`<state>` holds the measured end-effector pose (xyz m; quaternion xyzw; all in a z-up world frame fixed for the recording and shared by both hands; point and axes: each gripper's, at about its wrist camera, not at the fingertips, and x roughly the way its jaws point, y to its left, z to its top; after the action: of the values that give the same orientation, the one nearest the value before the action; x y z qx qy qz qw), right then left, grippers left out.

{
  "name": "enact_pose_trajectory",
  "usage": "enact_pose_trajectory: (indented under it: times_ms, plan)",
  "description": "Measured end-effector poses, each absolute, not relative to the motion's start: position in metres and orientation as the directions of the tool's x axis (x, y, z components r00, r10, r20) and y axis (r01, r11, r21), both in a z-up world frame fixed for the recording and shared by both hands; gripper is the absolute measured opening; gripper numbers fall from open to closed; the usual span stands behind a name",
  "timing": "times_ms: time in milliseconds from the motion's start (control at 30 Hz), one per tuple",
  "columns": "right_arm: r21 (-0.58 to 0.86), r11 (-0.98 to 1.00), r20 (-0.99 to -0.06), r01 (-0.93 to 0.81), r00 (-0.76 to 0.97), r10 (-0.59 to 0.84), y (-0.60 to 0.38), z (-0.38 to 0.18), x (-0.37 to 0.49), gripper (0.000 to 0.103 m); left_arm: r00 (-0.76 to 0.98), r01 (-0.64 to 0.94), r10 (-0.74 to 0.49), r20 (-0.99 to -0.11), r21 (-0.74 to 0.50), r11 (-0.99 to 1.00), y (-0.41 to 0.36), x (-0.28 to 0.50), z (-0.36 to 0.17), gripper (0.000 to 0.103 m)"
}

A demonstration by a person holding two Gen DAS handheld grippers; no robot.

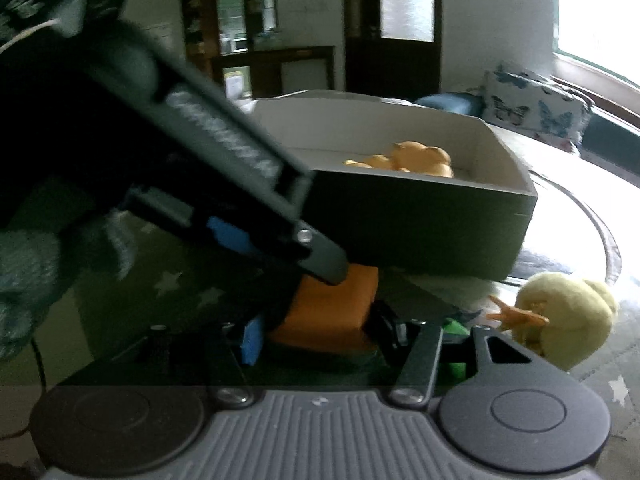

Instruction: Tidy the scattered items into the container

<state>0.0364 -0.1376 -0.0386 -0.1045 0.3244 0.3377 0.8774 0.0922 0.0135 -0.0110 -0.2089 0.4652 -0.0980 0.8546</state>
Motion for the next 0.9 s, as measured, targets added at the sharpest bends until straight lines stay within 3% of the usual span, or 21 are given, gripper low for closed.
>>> enact_pose_trajectory:
  times_ms: [467, 900]
  plan:
    - [0.017, 0.707, -0.643, -0.707, 0.534, 0.549, -0.135, -0.039, 0.027, 0.056, 0.556, -0.080, -0.365, -0.747, -0.486, 0.871, 0.015, 0.095, -0.002, 0.037]
    - [-0.012, 0.676, -0.641, -0.737, 0.525, 0.560, -0.126, -0.043, 0.019, 0.057, 0.543, -0.143, -0.265, -0.797, -0.399, 0.906, 0.018, 0.093, 0.002, 0.037]
